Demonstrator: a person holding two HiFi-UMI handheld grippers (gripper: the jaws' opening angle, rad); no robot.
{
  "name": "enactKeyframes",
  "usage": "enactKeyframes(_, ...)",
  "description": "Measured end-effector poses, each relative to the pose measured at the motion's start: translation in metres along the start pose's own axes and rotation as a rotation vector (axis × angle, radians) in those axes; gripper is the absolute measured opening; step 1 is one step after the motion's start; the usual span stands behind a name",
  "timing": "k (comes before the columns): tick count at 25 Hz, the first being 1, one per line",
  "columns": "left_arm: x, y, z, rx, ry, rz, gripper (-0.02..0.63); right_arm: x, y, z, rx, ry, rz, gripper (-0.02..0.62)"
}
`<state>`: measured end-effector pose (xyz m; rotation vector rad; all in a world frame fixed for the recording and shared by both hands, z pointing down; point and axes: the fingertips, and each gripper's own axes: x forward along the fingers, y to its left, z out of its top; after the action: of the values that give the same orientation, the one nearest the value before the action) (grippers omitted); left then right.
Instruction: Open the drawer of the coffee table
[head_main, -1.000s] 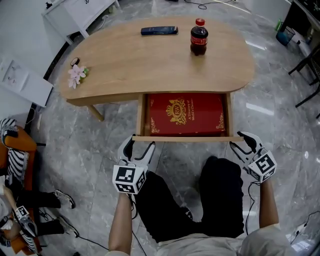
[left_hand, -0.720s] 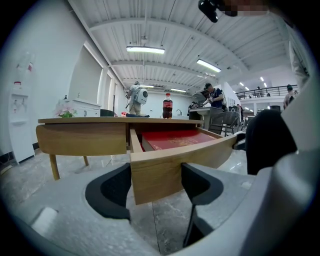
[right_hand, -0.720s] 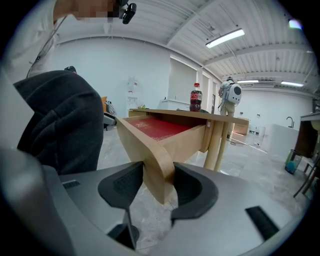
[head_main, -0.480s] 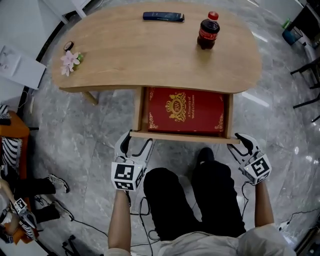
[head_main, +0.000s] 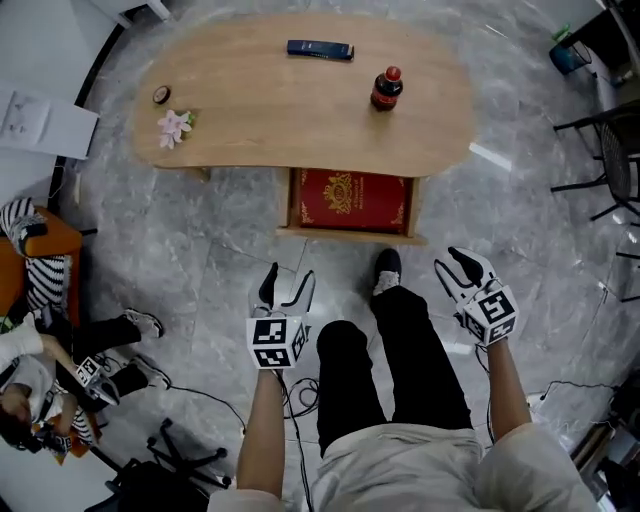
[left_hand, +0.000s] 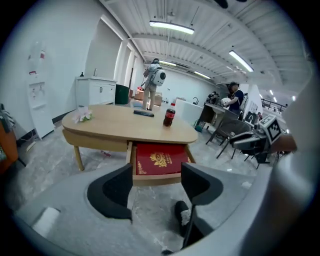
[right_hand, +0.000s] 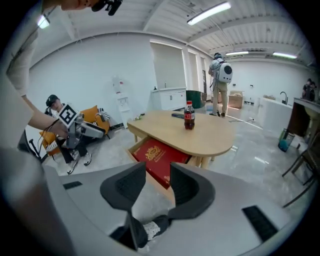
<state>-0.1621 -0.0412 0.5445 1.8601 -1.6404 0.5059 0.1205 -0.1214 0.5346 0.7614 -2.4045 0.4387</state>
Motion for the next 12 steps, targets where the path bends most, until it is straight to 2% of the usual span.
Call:
enactKeyframes(6,-0.096,-0.083,0.066,0.035,0.045,-0.041,0.310,-0.059,0.060,0.078,0.154,0.066,-0.084,0.160)
enactKeyframes(9,-0.146,-0.100,0.090,0.027,0.044,-0.009,0.310,-0.086,0.106,0.105,0.226,0.069,-0.088,0.164)
enactKeyframes(12,-0.189,-0.106,0.105,-0.026,0.051,0.029,0.308,-0.116,0.146,0.129,0.214,0.066,-0.086,0.164)
